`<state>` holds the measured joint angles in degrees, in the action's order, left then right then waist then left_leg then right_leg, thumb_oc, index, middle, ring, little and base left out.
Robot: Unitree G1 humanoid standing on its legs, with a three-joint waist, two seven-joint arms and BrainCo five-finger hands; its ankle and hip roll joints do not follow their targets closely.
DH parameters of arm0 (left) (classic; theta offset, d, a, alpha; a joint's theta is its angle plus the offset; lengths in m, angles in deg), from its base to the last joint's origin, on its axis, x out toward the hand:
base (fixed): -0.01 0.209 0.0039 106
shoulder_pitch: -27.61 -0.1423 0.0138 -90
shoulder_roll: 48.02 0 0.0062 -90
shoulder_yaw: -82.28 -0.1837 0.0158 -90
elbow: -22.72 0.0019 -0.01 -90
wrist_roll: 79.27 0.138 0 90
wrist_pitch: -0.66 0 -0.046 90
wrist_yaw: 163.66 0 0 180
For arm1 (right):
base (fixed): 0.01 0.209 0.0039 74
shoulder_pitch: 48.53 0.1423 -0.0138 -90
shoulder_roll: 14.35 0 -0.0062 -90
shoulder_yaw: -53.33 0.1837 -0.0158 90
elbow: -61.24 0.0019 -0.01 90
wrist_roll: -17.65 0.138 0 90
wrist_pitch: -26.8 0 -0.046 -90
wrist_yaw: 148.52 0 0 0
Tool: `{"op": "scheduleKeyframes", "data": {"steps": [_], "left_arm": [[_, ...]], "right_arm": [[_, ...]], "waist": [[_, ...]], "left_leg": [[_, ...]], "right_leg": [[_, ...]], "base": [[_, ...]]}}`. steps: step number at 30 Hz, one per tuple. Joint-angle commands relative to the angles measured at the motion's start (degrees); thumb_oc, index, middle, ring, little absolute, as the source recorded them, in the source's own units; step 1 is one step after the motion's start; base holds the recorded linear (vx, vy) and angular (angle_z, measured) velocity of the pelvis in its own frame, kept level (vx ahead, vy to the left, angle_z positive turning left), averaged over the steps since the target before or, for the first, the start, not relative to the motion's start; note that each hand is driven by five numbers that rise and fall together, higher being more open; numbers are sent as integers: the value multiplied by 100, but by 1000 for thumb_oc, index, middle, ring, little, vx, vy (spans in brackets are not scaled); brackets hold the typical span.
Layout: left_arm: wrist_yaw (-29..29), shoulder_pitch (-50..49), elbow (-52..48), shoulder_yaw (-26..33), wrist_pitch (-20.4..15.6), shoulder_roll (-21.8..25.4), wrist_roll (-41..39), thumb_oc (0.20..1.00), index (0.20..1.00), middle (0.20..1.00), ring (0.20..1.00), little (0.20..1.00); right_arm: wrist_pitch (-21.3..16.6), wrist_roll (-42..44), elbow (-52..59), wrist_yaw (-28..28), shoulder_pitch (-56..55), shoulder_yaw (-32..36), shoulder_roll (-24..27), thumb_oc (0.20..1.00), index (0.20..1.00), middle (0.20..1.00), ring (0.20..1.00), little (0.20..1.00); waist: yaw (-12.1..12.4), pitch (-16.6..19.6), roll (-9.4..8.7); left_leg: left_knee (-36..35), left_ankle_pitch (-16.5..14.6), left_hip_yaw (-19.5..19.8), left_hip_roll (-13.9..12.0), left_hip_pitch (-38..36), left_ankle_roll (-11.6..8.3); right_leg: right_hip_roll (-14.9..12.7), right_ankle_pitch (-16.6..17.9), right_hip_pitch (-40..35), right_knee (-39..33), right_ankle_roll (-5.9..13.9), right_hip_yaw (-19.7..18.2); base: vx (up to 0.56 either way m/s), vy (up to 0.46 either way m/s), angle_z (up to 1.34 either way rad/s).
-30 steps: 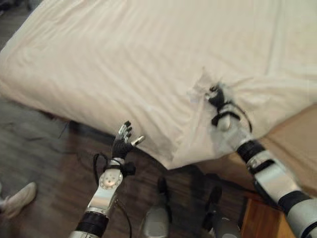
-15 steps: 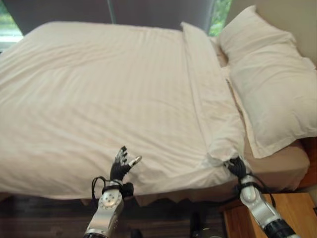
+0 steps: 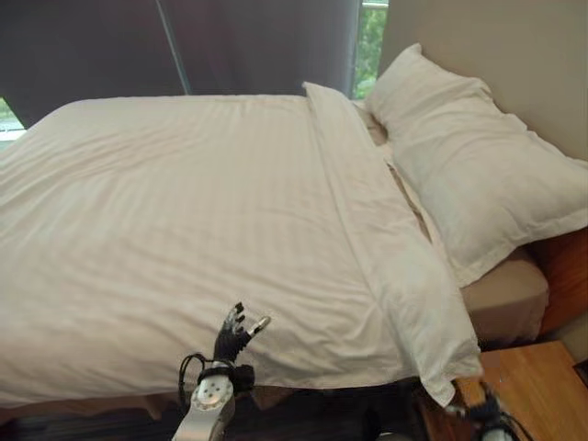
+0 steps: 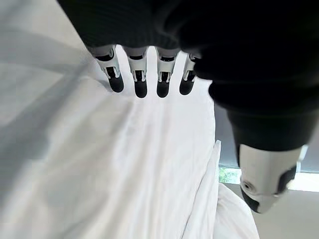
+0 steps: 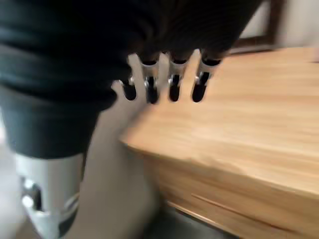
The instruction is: Making the bed.
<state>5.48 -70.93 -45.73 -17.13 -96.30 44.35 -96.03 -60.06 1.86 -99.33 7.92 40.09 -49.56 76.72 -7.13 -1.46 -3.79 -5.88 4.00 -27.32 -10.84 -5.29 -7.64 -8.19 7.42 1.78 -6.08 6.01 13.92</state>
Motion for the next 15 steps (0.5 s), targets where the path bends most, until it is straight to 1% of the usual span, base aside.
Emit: {"op": "scheduleKeyframes", "data": {"steps": [1,2,5,6,8,11,12,14,15], "left_arm": [[141,275,-505,155,-287,221,11,1000,1000,1000,1000,1000],[194,212,-540,188,-296,262,33,1000,1000,1000,1000,1000],[257,152,-625,223,-294,309,44,1000,1000,1000,1000,1000],[257,152,-627,224,-292,308,43,1000,1000,1000,1000,1000],[297,113,-682,278,-306,333,28,1000,1000,1000,1000,1000],[279,74,-775,380,-331,382,58,1000,1000,1000,1000,1000],[276,54,-835,427,-328,399,70,1000,1000,1000,1000,1000],[257,28,-898,567,-332,421,79,1000,1000,1000,1000,1000],[205,58,-914,666,-344,395,83,1000,1000,1000,1000,1000]], "right_arm": [[89,-259,354,-67,600,223,322,1000,1000,1000,1000,1000],[173,-236,0,-53,635,296,374,1000,1000,1000,1000,1000],[196,-158,-272,-30,745,385,530,1000,1000,1000,1000,1000],[195,-158,-274,-29,747,385,531,1000,1000,1000,1000,1000],[194,-149,-322,-44,821,443,702,1000,1000,1000,1000,1000],[252,-343,-105,-122,996,460,1044,1000,1000,1000,1000,1000],[285,-435,108,-144,1061,500,1243,1000,1000,1000,1000,1000],[331,-641,956,-202,1105,632,1654,1000,1000,1000,1000,1000],[254,-565,2499,-275,1079,1001,1989,1000,1000,1000,1000,1000]], "waist": [[69,-586,72],[120,-595,54],[171,-598,11],[171,-601,12],[201,-600,-15],[226,-594,-61],[227,-584,-85],[219,-563,-104],[157,-545,-114]], "left_leg": [[88,-451,240,109,-154,218],[88,-451,269,95,-165,212],[88,-450,297,74,-181,202],[88,-450,297,73,-183,202],[88,-444,302,50,-189,195],[89,-431,311,34,-182,187],[89,-426,318,23,-181,183],[89,-427,308,10,-179,172],[89,-434,286,7,-184,173]], "right_leg": [[-195,-732,-542,108,260,282],[-179,-756,-581,108,253,311],[-161,-774,-628,108,243,330],[-161,-774,-630,108,242,330],[-154,-782,-639,108,240,346],[-140,-775,-644,108,243,341],[-134,-770,-643,108,246,343],[-127,-764,-637,108,252,345],[-120,-748,-607,109,260,306]], "base": [[17,-65,15],[20,-62,3],[9,-29,16],[-1,-17,16],[0,-7,4],[-4,-1,-1],[0,0,0],[0,0,0],[-5,39,-5]]}}
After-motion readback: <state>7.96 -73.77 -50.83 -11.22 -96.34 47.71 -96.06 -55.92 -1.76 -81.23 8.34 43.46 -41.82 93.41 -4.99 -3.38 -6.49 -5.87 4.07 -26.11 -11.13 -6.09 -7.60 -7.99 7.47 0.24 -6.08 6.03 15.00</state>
